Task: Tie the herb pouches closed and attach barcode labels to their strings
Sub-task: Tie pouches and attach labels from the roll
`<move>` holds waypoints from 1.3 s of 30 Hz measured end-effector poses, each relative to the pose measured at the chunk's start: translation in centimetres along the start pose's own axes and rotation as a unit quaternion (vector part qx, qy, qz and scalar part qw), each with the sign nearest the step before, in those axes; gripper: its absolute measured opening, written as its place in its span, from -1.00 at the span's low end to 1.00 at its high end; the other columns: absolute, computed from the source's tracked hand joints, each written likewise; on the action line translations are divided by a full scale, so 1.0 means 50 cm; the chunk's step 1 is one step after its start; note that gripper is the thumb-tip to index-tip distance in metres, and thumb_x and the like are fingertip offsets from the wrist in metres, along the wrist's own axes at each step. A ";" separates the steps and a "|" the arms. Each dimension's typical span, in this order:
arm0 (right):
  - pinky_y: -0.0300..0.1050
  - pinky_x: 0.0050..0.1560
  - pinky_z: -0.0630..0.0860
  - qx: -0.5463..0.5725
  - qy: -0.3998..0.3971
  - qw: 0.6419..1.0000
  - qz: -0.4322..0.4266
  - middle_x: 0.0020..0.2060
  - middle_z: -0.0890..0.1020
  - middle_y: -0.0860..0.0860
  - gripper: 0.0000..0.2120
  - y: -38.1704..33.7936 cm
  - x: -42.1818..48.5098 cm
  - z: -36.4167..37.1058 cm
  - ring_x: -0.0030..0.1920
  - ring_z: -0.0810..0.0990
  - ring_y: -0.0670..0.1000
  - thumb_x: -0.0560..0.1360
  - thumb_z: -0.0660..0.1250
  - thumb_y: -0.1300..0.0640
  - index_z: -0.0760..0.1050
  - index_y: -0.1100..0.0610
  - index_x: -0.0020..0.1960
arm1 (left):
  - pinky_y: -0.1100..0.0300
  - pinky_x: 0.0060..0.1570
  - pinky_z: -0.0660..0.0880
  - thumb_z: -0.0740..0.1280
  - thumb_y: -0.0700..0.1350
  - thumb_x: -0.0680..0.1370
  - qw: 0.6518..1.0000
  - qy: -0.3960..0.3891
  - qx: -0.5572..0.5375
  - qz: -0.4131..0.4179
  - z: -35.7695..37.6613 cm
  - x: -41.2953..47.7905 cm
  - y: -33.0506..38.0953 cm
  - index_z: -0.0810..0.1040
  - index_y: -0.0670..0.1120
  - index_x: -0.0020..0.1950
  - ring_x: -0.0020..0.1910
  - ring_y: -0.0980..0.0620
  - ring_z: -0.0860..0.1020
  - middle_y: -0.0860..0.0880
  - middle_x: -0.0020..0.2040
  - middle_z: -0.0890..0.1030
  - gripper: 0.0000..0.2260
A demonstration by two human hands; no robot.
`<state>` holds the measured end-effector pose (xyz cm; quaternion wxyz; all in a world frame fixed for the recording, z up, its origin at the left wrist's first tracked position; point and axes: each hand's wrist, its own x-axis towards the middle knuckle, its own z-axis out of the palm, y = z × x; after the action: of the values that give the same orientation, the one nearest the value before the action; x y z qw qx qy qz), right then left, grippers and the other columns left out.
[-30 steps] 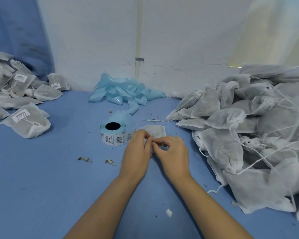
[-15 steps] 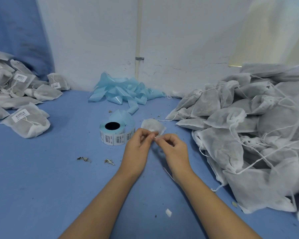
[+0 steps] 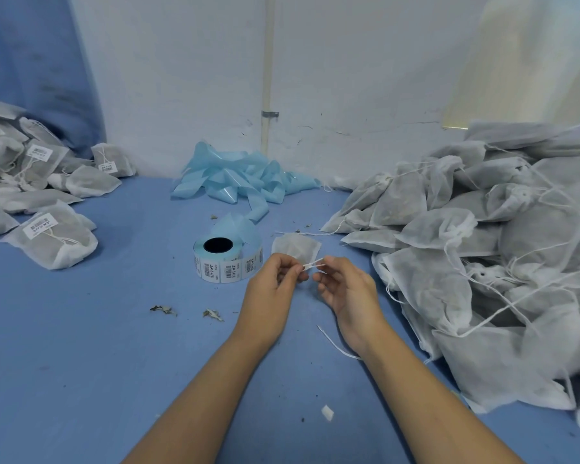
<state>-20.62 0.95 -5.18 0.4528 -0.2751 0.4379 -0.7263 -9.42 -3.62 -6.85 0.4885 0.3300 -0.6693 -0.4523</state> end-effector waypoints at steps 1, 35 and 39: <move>-0.33 -0.33 0.49 0.007 0.001 1.000 -0.001 -0.38 0.64 -0.02 -0.81 0.000 0.000 -0.001 -0.37 0.59 -0.11 0.52 0.26 0.27 0.53 0.16 -0.25 | 0.43 -0.15 0.44 0.25 -0.21 0.60 1.000 -0.001 0.002 -0.007 0.000 0.001 -0.001 0.50 -0.06 -0.09 -0.21 0.31 0.55 0.06 -0.18 0.63 -0.89; -0.25 -0.32 0.50 0.183 -0.141 0.961 0.151 -0.33 0.53 0.01 -0.94 0.002 -0.012 0.021 -0.33 0.50 -0.06 0.32 0.35 0.16 0.51 0.15 -0.28 | 0.02 -0.07 0.48 0.29 -0.46 0.36 0.943 0.018 0.284 0.173 -0.022 0.003 -0.004 0.51 -0.21 0.12 0.02 -0.05 0.45 -0.06 0.05 0.41 -0.63; -0.22 -0.30 0.53 0.189 -0.183 0.953 0.150 -0.31 0.54 0.03 -0.70 -0.001 -0.015 0.017 -0.34 0.52 -0.06 0.03 0.60 0.19 0.55 0.16 -0.32 | 0.60 0.06 0.23 0.36 -0.41 0.42 0.964 0.063 0.213 0.147 -0.026 0.007 -0.007 0.54 -0.21 0.19 0.13 0.14 0.37 0.01 0.19 0.34 -0.65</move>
<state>-19.67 1.29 -4.73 0.6726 -0.2437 0.2389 -0.6566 -8.31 -4.43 -6.87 0.5091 0.3518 -0.7594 -0.2008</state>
